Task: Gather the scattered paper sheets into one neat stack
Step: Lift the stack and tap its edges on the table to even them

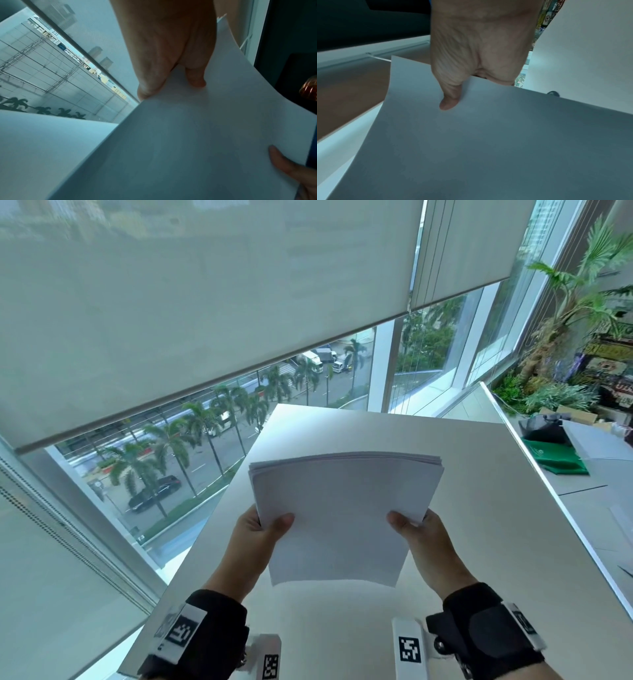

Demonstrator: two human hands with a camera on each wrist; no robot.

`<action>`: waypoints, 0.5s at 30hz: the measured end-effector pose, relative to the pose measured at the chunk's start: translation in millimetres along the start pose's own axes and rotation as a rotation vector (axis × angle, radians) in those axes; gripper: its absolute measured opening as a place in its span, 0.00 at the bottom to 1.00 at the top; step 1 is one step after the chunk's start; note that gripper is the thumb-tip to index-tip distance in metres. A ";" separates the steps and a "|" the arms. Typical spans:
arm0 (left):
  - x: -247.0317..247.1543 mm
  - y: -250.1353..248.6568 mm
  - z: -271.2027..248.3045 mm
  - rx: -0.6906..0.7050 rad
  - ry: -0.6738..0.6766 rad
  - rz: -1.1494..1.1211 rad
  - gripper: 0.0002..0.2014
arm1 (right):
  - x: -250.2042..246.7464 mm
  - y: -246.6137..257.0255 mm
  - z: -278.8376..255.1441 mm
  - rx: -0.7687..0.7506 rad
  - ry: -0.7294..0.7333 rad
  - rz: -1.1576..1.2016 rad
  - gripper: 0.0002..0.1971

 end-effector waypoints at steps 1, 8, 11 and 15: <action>-0.1 -6.5 1.3 0.013 0.009 -0.014 0.18 | 2.4 7.8 -1.0 -0.023 0.020 0.002 0.17; -10.8 -14.7 5.2 0.003 0.030 -0.052 0.22 | 5.1 12.6 -3.4 -0.022 0.088 -0.011 0.24; -14.3 -8.3 3.0 -0.023 0.018 -0.053 0.23 | 7.2 6.9 -6.3 -0.001 0.097 -0.035 0.09; -12.5 -11.7 0.9 -0.002 0.011 -0.063 0.22 | 11.0 7.9 -8.1 0.007 0.083 -0.035 0.12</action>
Point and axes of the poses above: each hand's wrist, its own z-axis towards the middle knuckle, its own x-axis out of the palm, y = z × x, the point moved 8 cm from there along z, towards the middle knuckle, and after that the axes turned 15 degrees about -y, right-handed, at the moved point
